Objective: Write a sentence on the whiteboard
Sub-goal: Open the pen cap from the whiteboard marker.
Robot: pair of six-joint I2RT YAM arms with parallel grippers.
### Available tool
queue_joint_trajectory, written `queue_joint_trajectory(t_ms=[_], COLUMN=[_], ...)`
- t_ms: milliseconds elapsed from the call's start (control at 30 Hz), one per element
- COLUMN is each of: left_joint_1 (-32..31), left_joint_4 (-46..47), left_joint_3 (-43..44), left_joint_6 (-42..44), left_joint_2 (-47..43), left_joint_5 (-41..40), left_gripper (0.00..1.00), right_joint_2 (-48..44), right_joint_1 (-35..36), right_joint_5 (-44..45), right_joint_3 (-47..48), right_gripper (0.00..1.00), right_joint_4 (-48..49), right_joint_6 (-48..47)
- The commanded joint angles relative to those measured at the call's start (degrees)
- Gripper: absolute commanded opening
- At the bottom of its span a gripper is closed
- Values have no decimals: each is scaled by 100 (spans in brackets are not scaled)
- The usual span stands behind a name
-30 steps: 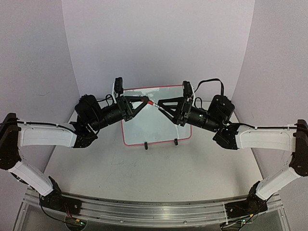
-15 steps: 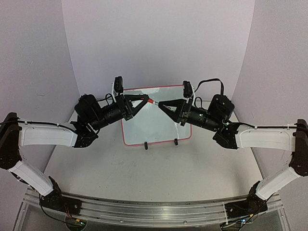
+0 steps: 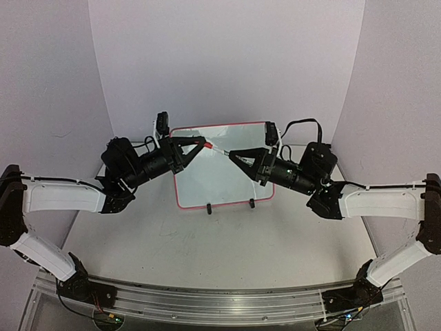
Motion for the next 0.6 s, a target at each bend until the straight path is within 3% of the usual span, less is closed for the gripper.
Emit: queue_joint_trajectory(t_ms=[0, 267, 567], left_joint_1=[863, 934, 950], left_joint_4=[489, -470, -6071], left_joint_3=[-292, -432, -17], left_joint_6=[-168, 90, 1763], left_joint_2=[-562, -900, -1467], left_joint_5=[-874, -843, -1101], left_gripper=[0, 0, 0], right_joint_2=[-479, -773, -1006], right_joint_1=[-132, -168, -426], right_joint_5=[258, 356, 265], right_joint_3=[-325, -412, 309], right_gripper=[0, 0, 0], right_joint_4=[149, -383, -2713], right_joint_6=[50, -243, -1371])
